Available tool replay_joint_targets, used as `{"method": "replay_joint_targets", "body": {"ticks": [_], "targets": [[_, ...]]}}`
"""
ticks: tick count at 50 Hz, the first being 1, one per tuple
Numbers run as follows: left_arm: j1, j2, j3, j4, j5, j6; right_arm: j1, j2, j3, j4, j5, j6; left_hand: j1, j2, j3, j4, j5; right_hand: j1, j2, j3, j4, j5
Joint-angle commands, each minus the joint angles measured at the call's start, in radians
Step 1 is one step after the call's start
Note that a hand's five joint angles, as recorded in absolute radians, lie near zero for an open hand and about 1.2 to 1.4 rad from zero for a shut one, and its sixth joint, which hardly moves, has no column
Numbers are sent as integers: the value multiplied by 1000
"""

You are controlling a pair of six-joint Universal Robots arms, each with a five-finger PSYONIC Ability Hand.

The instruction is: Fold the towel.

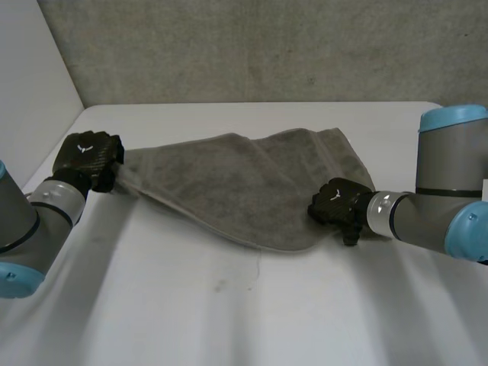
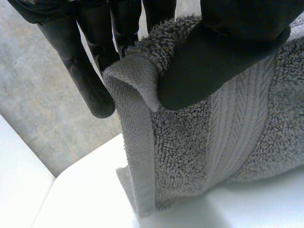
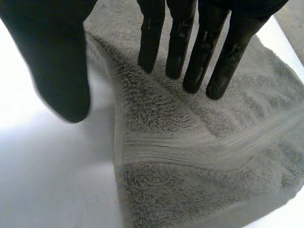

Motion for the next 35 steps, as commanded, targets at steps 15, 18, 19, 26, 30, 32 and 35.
{"method": "replay_joint_targets", "body": {"ticks": [15, 18, 19, 26, 30, 32, 35], "targets": [[79, 58, -33, 3, -6, 5, -257, -336, 488, -413, -8, 636, 222, 179, 180, 174, 186, -56, -127, -132, -131, -144], [94, 57, -27, 4, -4, 5, -273, -329, 505, -409, -21, 596, 222, 179, 180, 174, 186, 31, -39, -44, -43, -56], [94, 57, -27, 4, -4, 5, -273, -329, 505, -409, -21, 596, 222, 179, 180, 174, 186, 32, -38, -43, -43, -56], [83, 46, -28, 3, -1, 2, -270, -258, 505, -404, -69, 426, 222, 179, 180, 174, 186, 70, 0, -5, -5, -17], [76, 46, -34, 3, -1, 2, -267, -235, 491, -412, -75, 403, 222, 179, 180, 174, 186, 70, 0, -5, -5, -17], [70, 46, -36, 3, -3, 2, -264, -218, 479, -412, -74, 400, 222, 179, 180, 174, 186, 73, 3, -2, -2, -14], [56, 45, -36, 3, -1, 0, -262, -175, 446, -412, -74, 401, 222, 179, 180, 174, 186, 91, 21, 15, 16, 3]]}}
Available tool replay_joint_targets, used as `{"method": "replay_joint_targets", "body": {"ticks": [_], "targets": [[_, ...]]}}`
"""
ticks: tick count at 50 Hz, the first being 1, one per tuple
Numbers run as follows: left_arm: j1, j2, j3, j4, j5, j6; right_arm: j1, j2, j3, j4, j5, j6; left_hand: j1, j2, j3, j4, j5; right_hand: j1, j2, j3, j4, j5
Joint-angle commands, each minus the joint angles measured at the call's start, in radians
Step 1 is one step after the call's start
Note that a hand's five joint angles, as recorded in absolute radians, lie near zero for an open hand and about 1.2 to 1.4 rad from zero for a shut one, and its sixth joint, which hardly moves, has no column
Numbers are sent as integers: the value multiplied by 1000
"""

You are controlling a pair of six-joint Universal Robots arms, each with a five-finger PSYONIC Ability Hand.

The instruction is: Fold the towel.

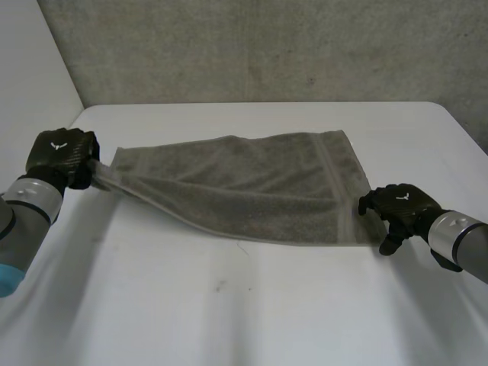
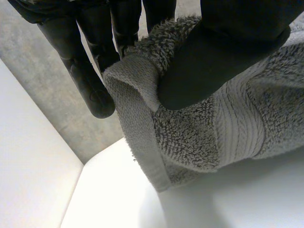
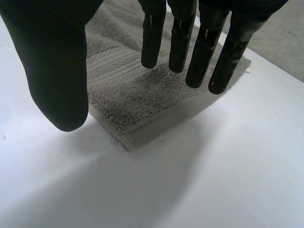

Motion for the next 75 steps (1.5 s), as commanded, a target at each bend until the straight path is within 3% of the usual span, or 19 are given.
{"method": "replay_joint_targets", "body": {"ticks": [1, 19, 28, 48, 49, 59, 66, 75], "targets": [[-27, -1, -4, 0, -1, -2, 9, 82, -61, -5, 0, -18, 222, 179, 180, 174, 185, 198, 125, 121, 122, 133], [-27, -3, -7, 0, 0, -3, 26, 196, -164, -54, 9, -19, 222, 179, 180, 174, 185, 427, 354, 350, 351, 362], [-27, -3, -15, 0, 2, -3, 50, 225, -242, -54, 16, 0, 222, 179, 180, 174, 185, 753, 680, 675, 676, 688], [-27, -3, -18, 0, 0, -3, 102, 308, -373, -43, 23, 24, 222, 179, 180, 174, 185, 829, 756, 752, 753, 765], [-27, -3, -18, 0, 0, -3, 102, 303, -373, -40, 23, 24, 222, 179, 180, 174, 185, 968, 895, 891, 892, 903], [-28, 15, -32, -20, -3, -2, 87, 125, -305, -14, 43, 55, 222, 179, 180, 174, 185, 969, 896, 892, 893, 904], [-17, 139, -55, -179, 2, -2, 7, -34, -250, 168, 42, 43, 222, 179, 180, 174, 185, 969, 896, 892, 893, 904], [21, 239, -102, -368, 62, 11, -108, -100, -225, 443, 26, -75, 222, 179, 180, 174, 185, 969, 896, 892, 893, 904]]}}
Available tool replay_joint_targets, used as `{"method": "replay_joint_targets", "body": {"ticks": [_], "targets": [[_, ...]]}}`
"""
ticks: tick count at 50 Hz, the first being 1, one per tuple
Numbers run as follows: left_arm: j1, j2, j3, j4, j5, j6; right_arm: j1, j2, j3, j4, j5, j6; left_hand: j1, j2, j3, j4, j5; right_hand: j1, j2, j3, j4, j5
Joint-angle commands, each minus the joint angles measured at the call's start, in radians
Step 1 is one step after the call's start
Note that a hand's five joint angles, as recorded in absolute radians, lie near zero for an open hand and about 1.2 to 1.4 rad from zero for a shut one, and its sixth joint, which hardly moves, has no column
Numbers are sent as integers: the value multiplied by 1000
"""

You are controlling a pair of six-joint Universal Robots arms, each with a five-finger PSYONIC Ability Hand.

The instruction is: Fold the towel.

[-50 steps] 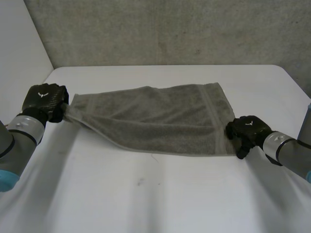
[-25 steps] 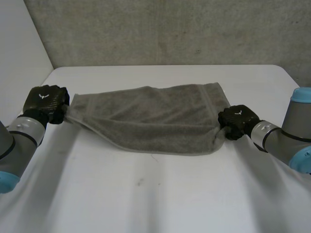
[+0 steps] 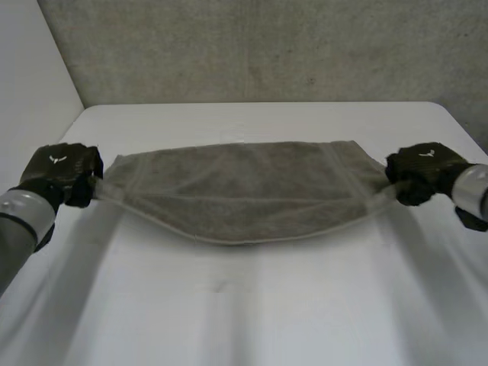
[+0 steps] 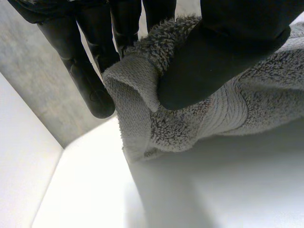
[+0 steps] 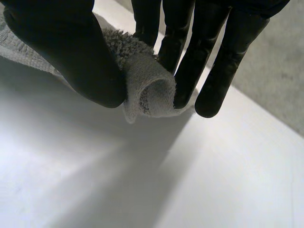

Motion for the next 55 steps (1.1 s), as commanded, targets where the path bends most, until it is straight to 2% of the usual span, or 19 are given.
{"method": "replay_joint_targets", "body": {"ticks": [1, 2, 5, 7, 12, 16, 20, 24, 26, 30, 37, 45, 50, 55], "targets": [[43, 96, -49, -188, 77, 15, -112, -53, 29, 296, -13, -156, 222, 179, 180, 174, 185, 413, 229, 220, 206, 322], [60, 113, -60, -227, 100, 27, -129, -59, 40, 368, -12, -216, 222, 179, 180, 174, 185, 413, 229, 220, 206, 322], [80, 130, -66, -266, 125, 44, -149, -76, 54, 439, -12, -278, 222, 179, 180, 174, 185, 413, 229, 220, 206, 322], [113, 154, -78, -352, 169, 96, -198, -121, 90, 558, -16, -394, 222, 179, 180, 174, 185, 413, 229, 220, 206, 322], [136, 166, -77, -426, 220, 156, -232, -145, 100, 584, -50, -445, 222, 179, 180, 174, 185, 413, 229, 220, 206, 322], [143, 153, -63, -401, 236, 159, -231, -142, 74, 545, -85, -391, 222, 179, 180, 174, 185, 413, 229, 220, 206, 322], [126, 66, -22, -323, 234, 147, -225, -36, 0, 437, -110, -258, 222, 179, 180, 174, 185, 413, 229, 220, 206, 322], [95, -33, 28, -263, 228, 128, -183, 61, -89, 387, -93, -171, 222, 179, 180, 174, 185, 413, 229, 220, 206, 322], [66, -128, 101, -228, 222, 96, -125, 162, -187, 372, -68, -99, 222, 179, 180, 174, 185, 413, 229, 220, 206, 322], [49, -242, 193, -222, 206, 67, -94, 259, -282, 367, -27, -45, 222, 179, 180, 174, 185, 413, 229, 220, 206, 322], [0, -442, 414, -219, 98, 21, -41, 412, -446, 246, 51, 84, 222, 179, 180, 174, 185, 413, 229, 220, 206, 322], [-25, -551, 546, -196, 61, 13, -24, 440, -509, 81, 99, 216, 222, 179, 180, 174, 185, 413, 229, 220, 206, 322], [-32, -584, 581, -160, 61, -21, -13, 443, -531, 17, 143, 239, 222, 179, 180, 174, 185, 413, 229, 220, 206, 322], [-34, -601, 598, -124, 56, -47, 4, 470, -560, 16, 150, 239, 222, 179, 180, 174, 185, 413, 229, 220, 206, 322]]}}
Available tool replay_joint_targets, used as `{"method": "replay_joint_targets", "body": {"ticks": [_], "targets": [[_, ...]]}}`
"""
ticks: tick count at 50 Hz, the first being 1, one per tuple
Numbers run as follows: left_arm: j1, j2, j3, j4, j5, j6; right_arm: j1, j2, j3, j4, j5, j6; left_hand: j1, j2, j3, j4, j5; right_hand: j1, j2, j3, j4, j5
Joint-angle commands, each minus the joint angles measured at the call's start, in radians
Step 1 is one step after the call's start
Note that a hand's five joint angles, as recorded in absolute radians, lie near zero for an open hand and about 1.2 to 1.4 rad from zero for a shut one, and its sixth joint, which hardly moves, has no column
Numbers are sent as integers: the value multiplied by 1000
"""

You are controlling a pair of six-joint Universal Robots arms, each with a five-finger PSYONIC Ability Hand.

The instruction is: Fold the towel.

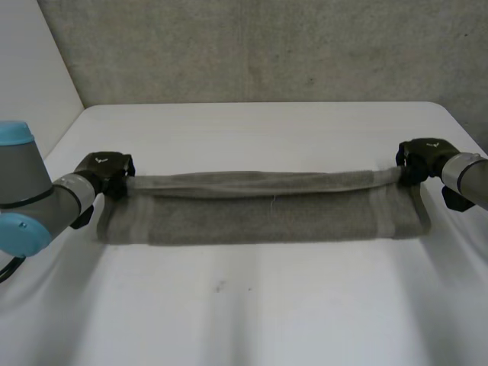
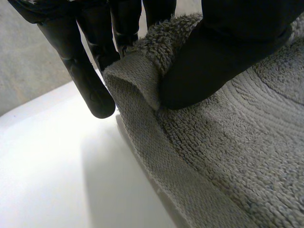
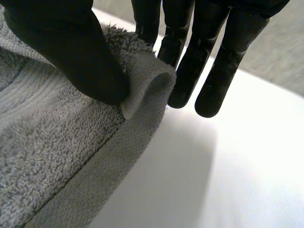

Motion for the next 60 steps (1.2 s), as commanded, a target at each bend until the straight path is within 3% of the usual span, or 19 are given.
{"method": "replay_joint_targets", "body": {"ticks": [1, 10, 11, 12, 13, 14, 15, 16, 25, 34, 42, 44, 50, 60], "targets": [[-5, -40, 45, 72, -10, -47, 28, 30, -45, -45, 34, 13, 222, 179, 180, 174, 186, 413, 229, 213, 202, 276], [-7, -68, 72, 99, -27, -46, 37, 59, -74, -50, 35, 13, 222, 179, 180, 174, 186, 413, 229, 213, 202, 276], [-8, -73, 72, 99, -27, -43, 42, 62, -79, -50, 38, 13, 118, 75, 76, 70, 82, 129, -55, -71, -82, -7], [-8, -73, 72, 99, -27, -43, 42, 62, -79, -50, 38, 13, 117, 74, 75, 69, 81, 126, -58, -74, -85, -10], [-16, -74, 72, 99, -27, -40, 45, 61, -81, -50, 48, 13, -368, -412, -410, -416, -405, -508, -692, -708, -718, -644], [-25, -74, 69, 99, -27, -37, 47, 55, -81, -51, 60, 13, -815, -858, -857, -863, -851, -809, -993, -1009, -1020, -945], [-25, -74, 69, 99, -27, -37, 47, 55, -81, -51, 60, 13, -819, -863, -861, -867, -856, -809, -993, -1009, -1020, -945], [-33, -73, 66, 99, -25, -37, 47, 47, -81, -51, 75, 15, -999, -1043, -1041, -1047, -1036, -809, -993, -1009, -1020, -945], [-36, 2, 63, 127, -25, -40, 45, -98, -53, -94, 112, 23, -999, -1043, -1041, -1047, -1036, -809, -993, -1009, -1020, -945], [-19, 99, 8, 148, -31, -41, 34, -269, 74, -110, 92, 15, -999, -1042, -1041, -1047, -1035, -809, -993, -1009, -1020, -945], [5, 240, -135, 138, -24, -44, 33, -416, 269, -102, 6, 1, -934, -977, -976, -982, -970, -809, -993, -1009, -1020, -945], [4, 283, -202, 135, -20, -44, 28, -456, 364, -108, -40, -20, -916, -960, -958, -964, -953, -714, -898, -914, -925, -851], [5, 351, -301, 132, -17, -46, -22, -475, 533, -139, -109, -111, -916, -960, -958, -964, -953, -673, -857, -873, -883, -809], [-1, 443, -420, 133, -16, -49, -71, -461, 818, -404, -156, -267, -966, -1010, -1008, -1014, -1002, -467, -651, -667, -678, -604]]}}
